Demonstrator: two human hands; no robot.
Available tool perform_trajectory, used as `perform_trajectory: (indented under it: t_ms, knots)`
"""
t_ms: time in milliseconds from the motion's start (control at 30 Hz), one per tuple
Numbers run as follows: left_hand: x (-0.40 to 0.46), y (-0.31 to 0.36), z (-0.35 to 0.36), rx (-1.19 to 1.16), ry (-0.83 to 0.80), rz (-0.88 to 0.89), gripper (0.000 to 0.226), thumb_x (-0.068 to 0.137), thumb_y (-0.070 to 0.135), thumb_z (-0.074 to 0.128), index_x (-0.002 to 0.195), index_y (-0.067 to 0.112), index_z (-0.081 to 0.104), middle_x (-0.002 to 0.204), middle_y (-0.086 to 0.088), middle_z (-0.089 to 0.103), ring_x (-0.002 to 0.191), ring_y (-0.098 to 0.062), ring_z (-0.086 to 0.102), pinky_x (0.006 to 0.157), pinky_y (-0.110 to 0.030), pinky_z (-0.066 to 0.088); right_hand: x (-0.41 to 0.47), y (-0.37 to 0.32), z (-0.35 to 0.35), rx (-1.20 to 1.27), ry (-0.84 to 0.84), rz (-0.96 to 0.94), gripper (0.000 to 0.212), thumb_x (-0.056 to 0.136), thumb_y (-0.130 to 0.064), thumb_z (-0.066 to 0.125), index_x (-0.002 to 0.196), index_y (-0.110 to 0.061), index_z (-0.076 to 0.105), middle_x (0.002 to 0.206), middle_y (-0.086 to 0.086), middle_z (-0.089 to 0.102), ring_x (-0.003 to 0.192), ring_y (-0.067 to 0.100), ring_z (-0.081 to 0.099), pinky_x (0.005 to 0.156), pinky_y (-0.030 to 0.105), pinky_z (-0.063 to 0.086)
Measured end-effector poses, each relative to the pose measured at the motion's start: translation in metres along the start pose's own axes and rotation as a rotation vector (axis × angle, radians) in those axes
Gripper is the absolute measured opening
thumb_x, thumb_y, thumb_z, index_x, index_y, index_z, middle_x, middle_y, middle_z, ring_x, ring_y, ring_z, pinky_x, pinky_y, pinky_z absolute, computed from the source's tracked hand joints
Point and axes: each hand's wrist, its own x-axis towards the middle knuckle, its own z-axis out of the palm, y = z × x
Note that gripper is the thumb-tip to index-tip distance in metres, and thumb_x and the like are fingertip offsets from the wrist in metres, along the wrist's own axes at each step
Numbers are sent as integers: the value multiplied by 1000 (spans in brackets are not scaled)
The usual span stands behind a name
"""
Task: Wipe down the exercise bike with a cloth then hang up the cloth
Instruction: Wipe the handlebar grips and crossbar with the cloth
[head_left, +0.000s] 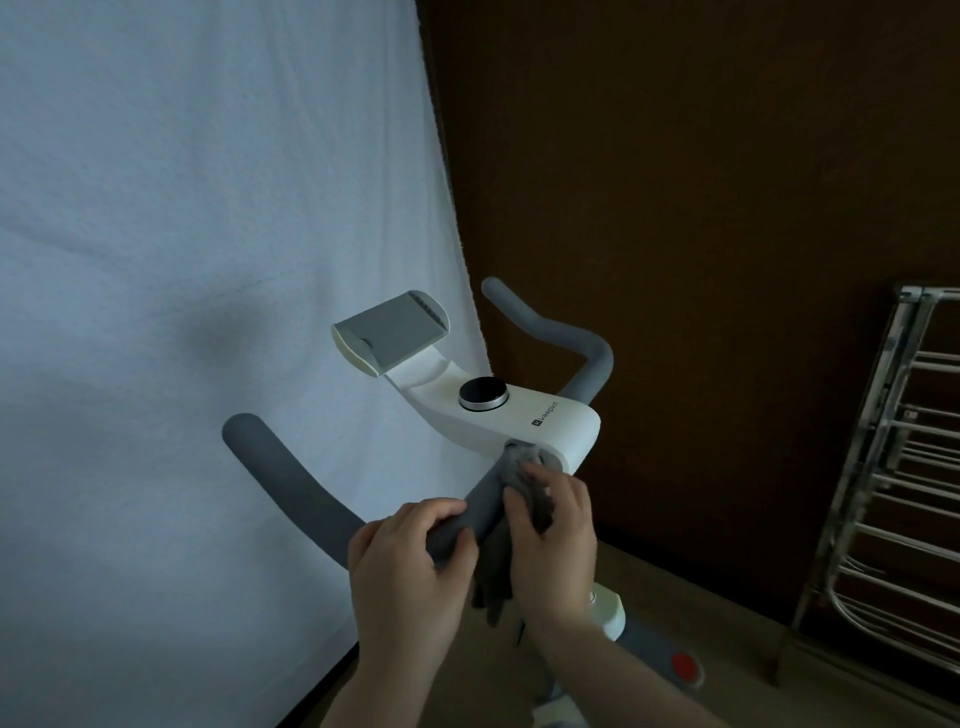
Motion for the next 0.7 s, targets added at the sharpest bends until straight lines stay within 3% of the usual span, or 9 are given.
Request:
perform_trajectory:
  t_ms: [100, 233, 400, 500, 700]
  knots:
    - [0, 1, -2, -23, 8, 5, 21, 77, 19, 75, 96, 27, 71, 90, 20, 68, 81, 1, 60, 93, -41, 47, 12, 5, -12, -185, -105, -171, 25, 92, -20, 62, 114, -30, 63, 113, -22, 52, 104, -6, 52, 85, 16, 46]
    - [-7, -4, -9, -12, 96, 42, 21, 77, 17, 75, 97, 23, 70, 99, 12, 69, 91, -5, 62, 96, -49, 47, 31, -3, -19, -289, -99, -208, 24, 93, -21, 59, 116, -26, 65, 116, -12, 61, 107, 4, 56, 84, 15, 46]
    - [-23, -14, -16, -69, 212, -17, 22, 80, 11, 70, 98, 23, 70, 104, 15, 64, 99, -2, 58, 81, -41, 54, 20, -6, -19, -364, -314, -423, 25, 89, -18, 63, 112, -25, 68, 116, -10, 61, 110, 4, 53, 89, 19, 44]
    - [-26, -16, -20, -73, 254, -63, 23, 81, 6, 69, 99, 22, 70, 107, 15, 61, 101, 4, 54, 73, -28, 55, 45, -7, -26, -419, -292, -412, 23, 92, -19, 61, 113, -23, 68, 114, -6, 64, 108, 9, 56, 88, 25, 48]
    - [-30, -18, -17, -30, 328, -163, 24, 83, 7, 66, 102, 22, 67, 113, 10, 60, 102, -2, 53, 77, -17, 50, 27, -12, -20, -306, -466, -550, 20, 87, -11, 67, 106, -16, 72, 102, 0, 68, 95, 13, 61, 85, 29, 49]
